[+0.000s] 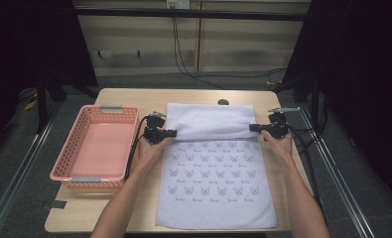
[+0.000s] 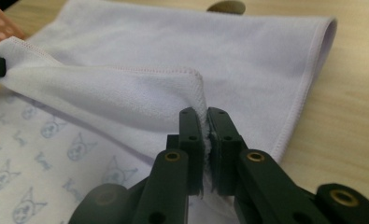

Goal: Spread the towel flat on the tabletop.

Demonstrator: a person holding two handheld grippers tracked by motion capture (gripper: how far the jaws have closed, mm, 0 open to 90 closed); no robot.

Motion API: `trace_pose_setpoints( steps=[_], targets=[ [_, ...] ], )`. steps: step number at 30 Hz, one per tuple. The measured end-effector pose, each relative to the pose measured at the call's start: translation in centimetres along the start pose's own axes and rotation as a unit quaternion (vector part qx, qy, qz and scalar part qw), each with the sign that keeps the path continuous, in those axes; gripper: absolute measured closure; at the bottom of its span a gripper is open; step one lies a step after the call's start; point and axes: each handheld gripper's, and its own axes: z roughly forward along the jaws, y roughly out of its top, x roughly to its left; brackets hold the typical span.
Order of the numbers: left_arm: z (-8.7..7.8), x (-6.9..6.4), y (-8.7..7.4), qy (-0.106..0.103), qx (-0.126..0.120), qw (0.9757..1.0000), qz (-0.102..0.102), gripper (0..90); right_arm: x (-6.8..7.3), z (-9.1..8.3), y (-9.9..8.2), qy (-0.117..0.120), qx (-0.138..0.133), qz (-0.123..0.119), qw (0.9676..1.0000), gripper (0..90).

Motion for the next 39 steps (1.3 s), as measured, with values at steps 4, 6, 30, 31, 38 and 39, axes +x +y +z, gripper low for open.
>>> trace_pose_setpoints(
  steps=[4, 6, 30, 31, 38, 39],
  targets=[
    [-1.9, -0.6, 0.9, -0.017, -0.027, 0.9994, 0.009, 87.6, 0.0, -1.8, 1.3, 0.014, -0.032, 0.0, 0.9994, 85.2],
    [-2.5, -0.9, 1.2, -0.023, -0.037, 0.999, 0.012, 87.5, 0.1, -2.5, 1.6, 0.016, -0.039, -0.002, 0.9991, 85.2],
    [-14.4, -6.6, 1.3, -0.099, -0.123, 0.9837, 0.087, 87.5, 5.9, -14.6, 1.5, 0.082, -0.102, -0.096, 0.9868, 85.2],
    [-14.4, -6.6, 1.3, -0.099, -0.123, 0.9837, 0.087, 87.5, 5.9, -14.6, 1.5, 0.082, -0.102, -0.096, 0.9868, 85.2],
    [-12.9, -6.7, -4.3, -0.1, -0.072, 0.9891, 0.08, 87.4, 6.9, -14.3, -3.3, 0.096, -0.062, -0.099, 0.9885, 85.2],
    [-12.9, -6.7, -4.3, -0.1, -0.072, 0.9891, 0.08, 87.4, 6.9, -14.3, -3.3, 0.096, -0.062, -0.099, 0.9885, 85.2]
  ],
)
